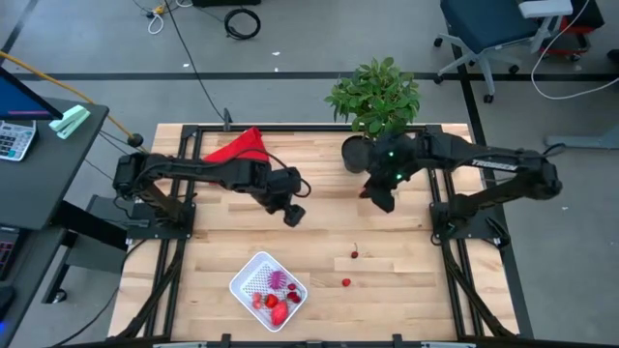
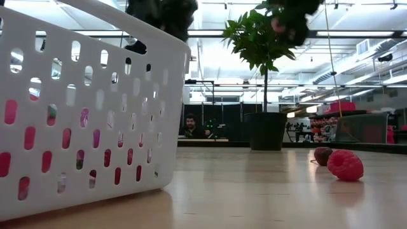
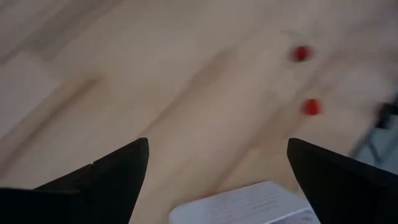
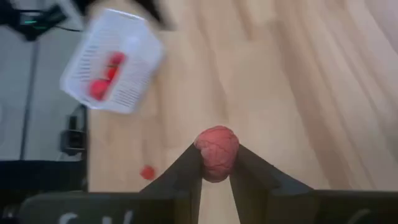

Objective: Pick and placing Produce into tupperware
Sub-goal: Put the peach in the basket

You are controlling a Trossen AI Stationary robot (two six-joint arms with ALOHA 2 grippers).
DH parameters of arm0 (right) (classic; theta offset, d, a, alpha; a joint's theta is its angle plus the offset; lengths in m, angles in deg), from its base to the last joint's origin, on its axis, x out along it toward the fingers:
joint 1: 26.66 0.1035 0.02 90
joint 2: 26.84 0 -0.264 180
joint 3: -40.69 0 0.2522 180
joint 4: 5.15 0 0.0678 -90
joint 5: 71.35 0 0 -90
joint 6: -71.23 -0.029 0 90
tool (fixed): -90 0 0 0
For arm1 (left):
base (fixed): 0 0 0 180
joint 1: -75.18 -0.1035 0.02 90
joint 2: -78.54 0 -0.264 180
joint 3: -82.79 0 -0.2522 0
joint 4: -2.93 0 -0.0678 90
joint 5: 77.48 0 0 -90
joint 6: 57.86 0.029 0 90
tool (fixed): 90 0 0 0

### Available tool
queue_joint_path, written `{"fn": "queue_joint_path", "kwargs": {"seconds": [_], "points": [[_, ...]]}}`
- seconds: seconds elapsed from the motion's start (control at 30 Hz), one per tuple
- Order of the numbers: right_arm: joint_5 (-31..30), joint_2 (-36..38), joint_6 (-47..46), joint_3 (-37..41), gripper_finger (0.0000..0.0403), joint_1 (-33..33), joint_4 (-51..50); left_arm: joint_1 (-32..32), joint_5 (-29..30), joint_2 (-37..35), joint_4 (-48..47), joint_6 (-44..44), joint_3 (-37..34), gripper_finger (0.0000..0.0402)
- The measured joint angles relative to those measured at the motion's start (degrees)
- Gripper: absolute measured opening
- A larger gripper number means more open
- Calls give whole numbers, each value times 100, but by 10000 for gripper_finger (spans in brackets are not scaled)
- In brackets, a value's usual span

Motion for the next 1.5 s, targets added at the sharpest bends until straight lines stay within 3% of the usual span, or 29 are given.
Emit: {"fn": "queue_joint_path", "kwargs": {"seconds": [0.27,0.53,0.67,0.8,1.0,1.17,1.3,1.5], "points": [[309,-867,368,-104,79,1058,1687,-194,750,-267,-1342,-61,2,389],[1600,-2184,38,-102,79,1766,4236,-711,1403,-514,-2625,-24,0,389],[1815,-2712,46,-102,79,2228,5312,-956,1811,-610,-2693,-151,0,389],[1710,-3194,183,-104,79,2680,5906,-1094,1825,-616,-2442,-214,0,389],[840,-3762,623,-102,79,3140,5860,-1053,1823,-618,-2065,-344,0,389],[260,-4198,786,-333,79,3119,5838,-927,1820,-620,-2002,-350,0,389],[180,-4478,777,-866,79,3015,5631,-838,1818,-620,-2011,-342,0,389],[139,-4880,1409,-1820,80,3007,4504,-861,1818,-620,-2169,-263,0,389]]}}
